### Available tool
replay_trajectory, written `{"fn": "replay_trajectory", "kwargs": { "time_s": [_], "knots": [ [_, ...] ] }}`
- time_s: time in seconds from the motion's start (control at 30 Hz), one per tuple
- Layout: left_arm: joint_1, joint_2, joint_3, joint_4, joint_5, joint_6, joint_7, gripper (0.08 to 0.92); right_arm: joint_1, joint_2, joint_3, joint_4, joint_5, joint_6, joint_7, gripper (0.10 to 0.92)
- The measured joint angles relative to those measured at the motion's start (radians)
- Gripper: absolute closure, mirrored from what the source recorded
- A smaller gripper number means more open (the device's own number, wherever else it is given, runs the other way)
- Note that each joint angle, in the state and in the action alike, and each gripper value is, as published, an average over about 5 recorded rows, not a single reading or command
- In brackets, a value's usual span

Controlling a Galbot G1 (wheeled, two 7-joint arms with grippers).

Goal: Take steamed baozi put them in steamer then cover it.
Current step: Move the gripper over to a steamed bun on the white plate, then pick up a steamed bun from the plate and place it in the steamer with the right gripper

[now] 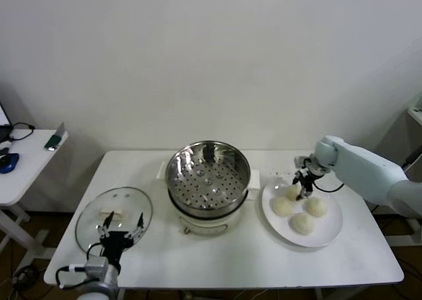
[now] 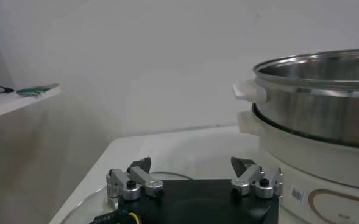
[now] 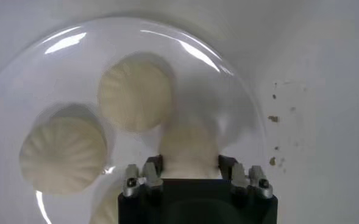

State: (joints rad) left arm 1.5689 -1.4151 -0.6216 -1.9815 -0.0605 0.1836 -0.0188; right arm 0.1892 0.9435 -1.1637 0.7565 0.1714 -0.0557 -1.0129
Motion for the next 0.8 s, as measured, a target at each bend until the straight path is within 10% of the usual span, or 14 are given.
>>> {"fn": "replay_trajectory", "kwargs": {
  "time_s": [0.8],
  "knots": [
    [-0.004, 0.031, 0.008, 0.005, 0.0, -0.005, 0.001, 0.177, 0.652, 0.23, -0.202, 0.266, 0.034, 0.4, -0.083, 0.491]
  ]
}}
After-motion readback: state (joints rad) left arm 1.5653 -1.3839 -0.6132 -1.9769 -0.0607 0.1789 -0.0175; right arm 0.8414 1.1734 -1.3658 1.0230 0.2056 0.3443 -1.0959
